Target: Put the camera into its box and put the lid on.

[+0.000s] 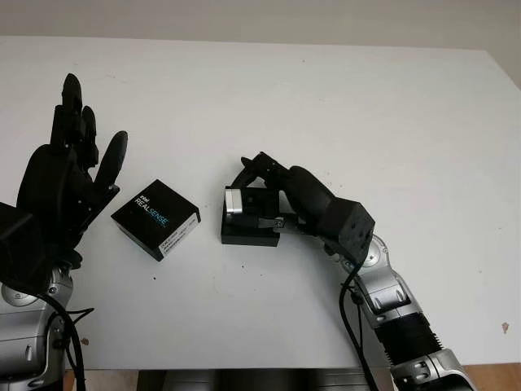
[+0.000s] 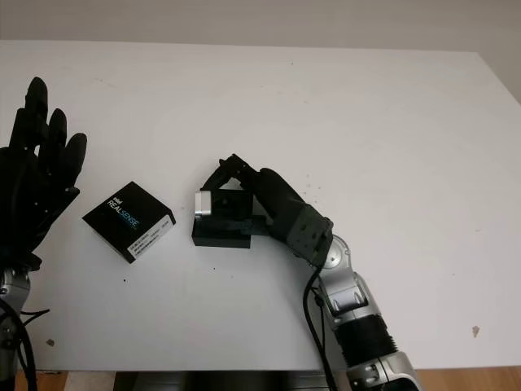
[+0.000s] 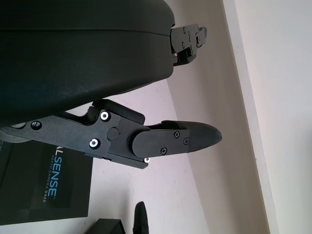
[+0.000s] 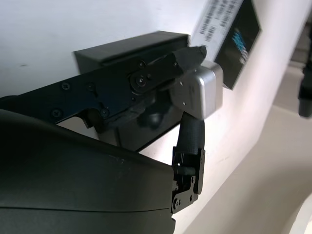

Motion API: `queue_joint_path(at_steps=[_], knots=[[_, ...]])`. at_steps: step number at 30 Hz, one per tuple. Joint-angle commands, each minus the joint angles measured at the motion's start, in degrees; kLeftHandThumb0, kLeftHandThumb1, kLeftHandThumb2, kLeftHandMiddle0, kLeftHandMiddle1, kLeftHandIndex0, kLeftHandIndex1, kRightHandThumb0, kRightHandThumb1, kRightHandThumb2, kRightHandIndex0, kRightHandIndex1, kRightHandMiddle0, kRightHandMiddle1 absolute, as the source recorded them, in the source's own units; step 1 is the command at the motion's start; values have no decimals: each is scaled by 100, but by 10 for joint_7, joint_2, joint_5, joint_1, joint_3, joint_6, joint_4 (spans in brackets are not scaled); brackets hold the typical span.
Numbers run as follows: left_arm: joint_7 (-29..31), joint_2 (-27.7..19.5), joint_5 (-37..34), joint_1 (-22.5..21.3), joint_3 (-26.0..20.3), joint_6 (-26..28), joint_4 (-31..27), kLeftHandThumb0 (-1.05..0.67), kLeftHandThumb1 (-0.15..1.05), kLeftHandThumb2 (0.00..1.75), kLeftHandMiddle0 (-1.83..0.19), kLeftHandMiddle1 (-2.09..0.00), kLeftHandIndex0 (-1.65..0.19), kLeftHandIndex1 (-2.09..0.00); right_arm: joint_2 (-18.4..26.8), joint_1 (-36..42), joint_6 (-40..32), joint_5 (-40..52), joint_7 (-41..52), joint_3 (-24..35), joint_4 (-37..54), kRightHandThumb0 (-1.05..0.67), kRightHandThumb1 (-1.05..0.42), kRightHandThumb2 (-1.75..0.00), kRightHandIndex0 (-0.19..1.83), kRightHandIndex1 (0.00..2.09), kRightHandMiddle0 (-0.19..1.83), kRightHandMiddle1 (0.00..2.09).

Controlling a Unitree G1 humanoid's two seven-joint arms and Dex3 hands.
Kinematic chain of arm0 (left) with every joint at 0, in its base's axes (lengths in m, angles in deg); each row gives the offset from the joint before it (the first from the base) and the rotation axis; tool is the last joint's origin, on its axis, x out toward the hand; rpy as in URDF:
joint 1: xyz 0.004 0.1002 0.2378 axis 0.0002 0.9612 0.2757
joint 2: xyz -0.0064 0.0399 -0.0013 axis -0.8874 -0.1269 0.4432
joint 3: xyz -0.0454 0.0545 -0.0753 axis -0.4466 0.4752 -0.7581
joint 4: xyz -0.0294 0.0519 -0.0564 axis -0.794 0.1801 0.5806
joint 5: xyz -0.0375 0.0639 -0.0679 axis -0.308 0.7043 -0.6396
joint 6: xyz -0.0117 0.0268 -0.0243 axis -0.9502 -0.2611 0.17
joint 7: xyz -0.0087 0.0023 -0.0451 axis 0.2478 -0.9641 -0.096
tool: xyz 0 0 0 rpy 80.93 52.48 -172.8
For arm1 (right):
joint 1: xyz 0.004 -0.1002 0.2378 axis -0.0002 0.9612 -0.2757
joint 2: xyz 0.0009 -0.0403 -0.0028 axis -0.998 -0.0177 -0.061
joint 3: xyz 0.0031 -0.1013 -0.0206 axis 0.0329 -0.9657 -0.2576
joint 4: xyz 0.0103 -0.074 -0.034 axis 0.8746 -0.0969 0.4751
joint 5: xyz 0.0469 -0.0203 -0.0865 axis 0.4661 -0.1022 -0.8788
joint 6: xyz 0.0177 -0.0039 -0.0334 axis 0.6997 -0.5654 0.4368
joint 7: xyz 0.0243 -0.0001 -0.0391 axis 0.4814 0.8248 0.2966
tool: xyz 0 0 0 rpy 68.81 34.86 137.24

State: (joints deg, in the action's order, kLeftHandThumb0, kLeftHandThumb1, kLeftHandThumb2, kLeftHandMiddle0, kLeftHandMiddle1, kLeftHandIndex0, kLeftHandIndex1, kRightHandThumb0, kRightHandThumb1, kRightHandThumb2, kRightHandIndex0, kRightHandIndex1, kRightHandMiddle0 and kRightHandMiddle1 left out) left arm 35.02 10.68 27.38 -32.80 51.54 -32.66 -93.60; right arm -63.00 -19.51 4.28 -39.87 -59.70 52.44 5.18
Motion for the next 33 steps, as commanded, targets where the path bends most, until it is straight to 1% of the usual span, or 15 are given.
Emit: queue_joint_path(at_steps=[1,3,5,7,11,15,19,21,33], knots=[[0,-1,5,7,2,-2,-5,-55,105,42,17,-5,19,0,27,21,16,-17,5,-8,8,-53,-104,-6,16,6,7,162],[-1,0,6,7,2,-1,-7,-55,105,42,17,-6,19,-1,43,23,27,-29,7,-9,19,-54,-103,-6,11,3,-7,147],[-1,0,5,7,2,-1,-7,-55,105,42,17,-6,19,-1,55,26,34,-40,5,-9,33,-55,-102,-5,6,2,-12,127],[0,0,4,6,2,-4,-4,-55,105,42,17,-5,19,-1,68,30,42,-52,0,-8,49,-54,-99,-5,1,2,-13,108],[2,-2,4,6,1,-4,-3,-55,105,42,17,-6,19,-1,87,35,52,-63,-4,-3,75,-54,-98,-5,-6,2,-12,87],[4,-4,4,6,-1,-7,1,-55,105,42,17,-5,19,-1,103,41,73,-64,-16,7,90,-55,-98,-5,-10,4,-6,68],[2,-3,8,5,1,-1,-2,-56,105,42,16,-6,19,-1,115,46,101,-69,-32,17,97,-56,-99,-6,-11,4,-4,60],[3,-2,6,4,1,0,-3,-56,105,41,16,-6,19,-1,119,48,104,-66,-33,21,104,-56,-100,-6,-11,4,-3,57],[6,-3,7,2,1,-3,-2,-56,105,41,17,-5,19,-1,115,49,123,-53,-54,40,116,-57,-101,-6,-9,6,4,51]])
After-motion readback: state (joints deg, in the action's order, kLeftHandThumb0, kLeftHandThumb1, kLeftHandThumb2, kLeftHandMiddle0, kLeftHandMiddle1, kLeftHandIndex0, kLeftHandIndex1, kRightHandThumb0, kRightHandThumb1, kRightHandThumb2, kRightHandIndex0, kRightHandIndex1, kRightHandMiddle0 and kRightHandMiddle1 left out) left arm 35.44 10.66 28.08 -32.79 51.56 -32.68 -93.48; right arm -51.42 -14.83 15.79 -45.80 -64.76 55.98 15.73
